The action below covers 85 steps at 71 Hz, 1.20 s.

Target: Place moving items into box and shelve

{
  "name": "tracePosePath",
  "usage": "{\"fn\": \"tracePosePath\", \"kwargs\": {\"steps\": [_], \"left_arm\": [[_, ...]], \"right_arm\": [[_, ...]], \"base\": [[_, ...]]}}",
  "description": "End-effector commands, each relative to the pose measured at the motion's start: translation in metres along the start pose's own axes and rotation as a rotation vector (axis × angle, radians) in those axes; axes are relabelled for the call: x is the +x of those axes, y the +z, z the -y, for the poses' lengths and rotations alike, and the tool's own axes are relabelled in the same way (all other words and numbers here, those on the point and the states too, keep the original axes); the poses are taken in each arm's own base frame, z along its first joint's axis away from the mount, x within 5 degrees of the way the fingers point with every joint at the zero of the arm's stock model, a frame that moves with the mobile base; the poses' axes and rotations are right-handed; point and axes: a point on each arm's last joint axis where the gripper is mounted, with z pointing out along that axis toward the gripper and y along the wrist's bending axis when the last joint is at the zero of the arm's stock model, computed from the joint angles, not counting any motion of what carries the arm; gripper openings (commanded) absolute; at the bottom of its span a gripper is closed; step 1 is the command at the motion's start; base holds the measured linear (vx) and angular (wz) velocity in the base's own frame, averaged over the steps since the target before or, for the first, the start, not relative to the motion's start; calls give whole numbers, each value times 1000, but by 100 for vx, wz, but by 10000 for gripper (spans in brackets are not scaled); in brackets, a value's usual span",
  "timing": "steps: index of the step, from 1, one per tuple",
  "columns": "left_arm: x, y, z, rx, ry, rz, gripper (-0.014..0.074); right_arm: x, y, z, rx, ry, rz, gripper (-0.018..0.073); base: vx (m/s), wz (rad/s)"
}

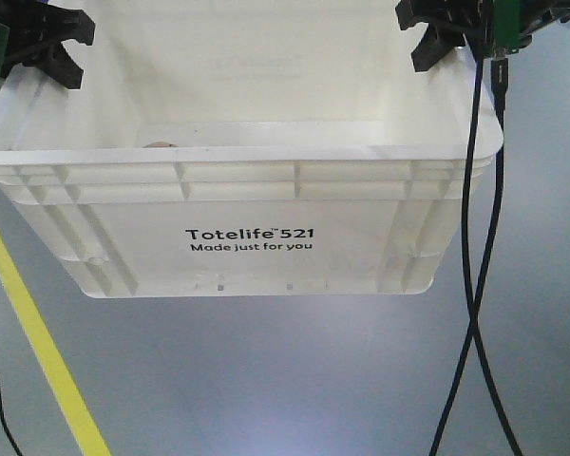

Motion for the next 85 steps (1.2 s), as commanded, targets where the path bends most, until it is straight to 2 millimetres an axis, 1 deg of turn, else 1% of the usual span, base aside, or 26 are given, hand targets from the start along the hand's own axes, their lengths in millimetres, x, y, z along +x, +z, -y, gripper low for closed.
{"fn": "tracePosePath", "kwargs": {"steps": [1,32,85], "left_arm": [[-9,-40,24,171,-12,209,-17],[-9,-40,24,171,-12,209,-17],[-9,-40,24,171,-12,208,-17]], "right_arm": [[-9,-44,-26,-161,-22,210,-12],[-9,-44,-26,-161,-22,209,-12],[-9,-44,-26,-161,-22,209,-12]], "base": [[2,42],[7,36],[14,35]]}}
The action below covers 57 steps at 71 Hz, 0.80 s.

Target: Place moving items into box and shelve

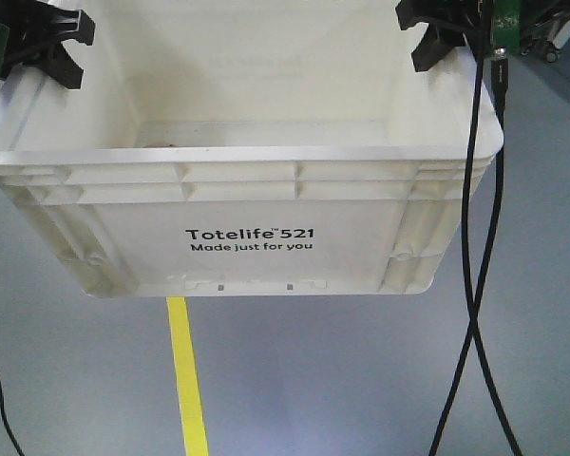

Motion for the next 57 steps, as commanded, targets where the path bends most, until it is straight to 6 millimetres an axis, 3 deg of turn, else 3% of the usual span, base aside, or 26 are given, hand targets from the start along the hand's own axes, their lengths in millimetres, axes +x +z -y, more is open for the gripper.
{"fn": "tracePosePath", "kwargs": {"steps": [1,57], "left_arm": [[-9,-40,24,170,-12,207,-17],[-9,-40,24,170,-12,204,-17]], "right_arm": [[-9,-44,-26,-161,-22,208,-12],[-9,-44,-26,-161,-22,208,-12]], "base": [[14,29],[23,33]]}}
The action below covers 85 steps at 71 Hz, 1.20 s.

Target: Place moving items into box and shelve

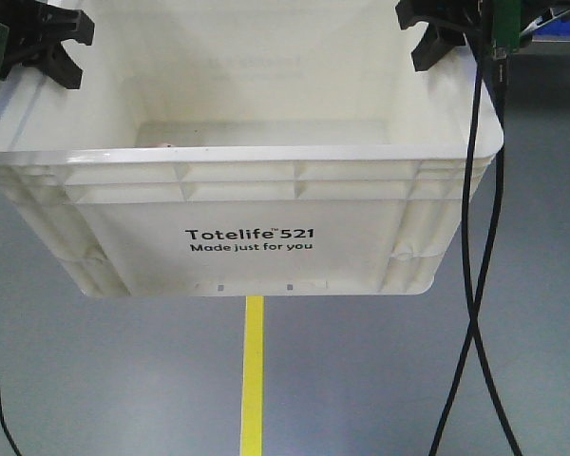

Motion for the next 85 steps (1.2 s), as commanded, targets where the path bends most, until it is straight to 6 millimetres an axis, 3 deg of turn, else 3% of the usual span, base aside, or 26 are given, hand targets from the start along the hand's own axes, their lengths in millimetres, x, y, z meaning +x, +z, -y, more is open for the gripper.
{"fn": "tracePosePath", "kwargs": {"steps": [1,85], "left_arm": [[-9,-40,24,170,-11,206,-17],[-9,-40,24,170,-11,207,-17]], "right_arm": [[-9,-43,-26,-161,-22,205,-12],[-7,-43,-26,-169,-22,188,-12]], "base": [[35,18],[45,8]]}}
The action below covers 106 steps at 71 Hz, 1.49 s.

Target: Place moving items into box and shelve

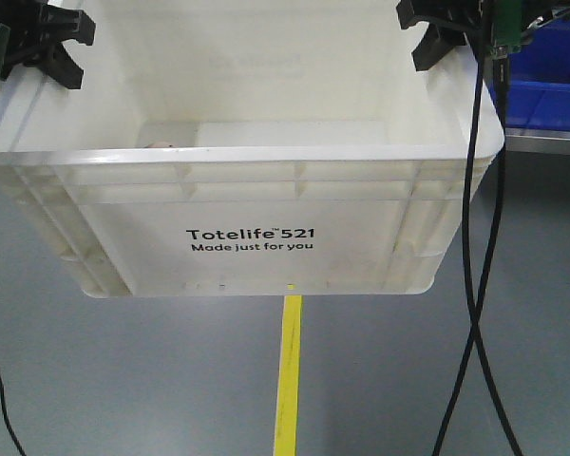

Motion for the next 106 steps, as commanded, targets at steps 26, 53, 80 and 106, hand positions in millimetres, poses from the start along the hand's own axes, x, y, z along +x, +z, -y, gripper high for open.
{"fn": "tracePosePath", "kwargs": {"steps": [26,53,80,106], "left_arm": [[-9,-40,24,170,-11,206,-17],[-9,-40,24,170,-11,208,-17],[-9,-40,24,170,-11,207,-17],[-9,-40,24,170,-11,208,-17]], "right_arm": [[-7,-43,-27,-173,-21,189,-12],[-7,-43,-27,-173,-21,189,-12],[-7,-43,-27,-176,-20,189,-12],[-7,-43,-27,-176,-20,189,-12]], "base": [[48,10],[51,7],[52,-1],[53,-3]]}}
